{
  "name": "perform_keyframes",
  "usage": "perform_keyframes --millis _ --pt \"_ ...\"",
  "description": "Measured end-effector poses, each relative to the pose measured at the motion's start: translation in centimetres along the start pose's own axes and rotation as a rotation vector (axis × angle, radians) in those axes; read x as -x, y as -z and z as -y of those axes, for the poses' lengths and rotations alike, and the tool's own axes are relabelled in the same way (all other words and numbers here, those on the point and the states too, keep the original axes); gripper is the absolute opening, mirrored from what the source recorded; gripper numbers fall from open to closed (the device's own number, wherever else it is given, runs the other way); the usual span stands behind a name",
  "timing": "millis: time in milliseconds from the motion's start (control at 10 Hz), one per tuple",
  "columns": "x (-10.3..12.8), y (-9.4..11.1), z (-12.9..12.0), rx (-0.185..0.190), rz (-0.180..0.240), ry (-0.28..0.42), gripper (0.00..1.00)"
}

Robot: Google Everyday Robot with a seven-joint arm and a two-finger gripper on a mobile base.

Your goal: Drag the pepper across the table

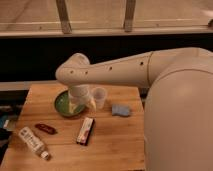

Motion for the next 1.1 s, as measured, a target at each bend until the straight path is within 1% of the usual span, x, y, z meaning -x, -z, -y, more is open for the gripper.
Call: perform_keyframes --millis 200,300,400,500,600,700,900,1000,1100 --pt "0.7 0.8 -3.5 -0.031 0.025 0.181 0.65" --pt "1.5 1.6 -6.7 -0.05 0.047 0.317 0.65" --pt "1.7 2.2 -9.2 -0.048 0.067 0.428 0.65" --pt "1.8 2.6 -10.8 -0.047 0.083 0.499 0.65" --pt "2.1 2.9 -11.8 -0.05 0.095 0.554 0.65" --pt "2.0 3.1 -12.4 -0.049 0.1 0.584 0.65" --pt "1.9 3.1 -12.1 -0.047 0.104 0.581 0.65" --pt "1.5 2.7 -12.0 -0.021 0.117 0.582 0.65" --pt "1.1 2.0 -12.0 0.013 0.146 0.588 0.65"
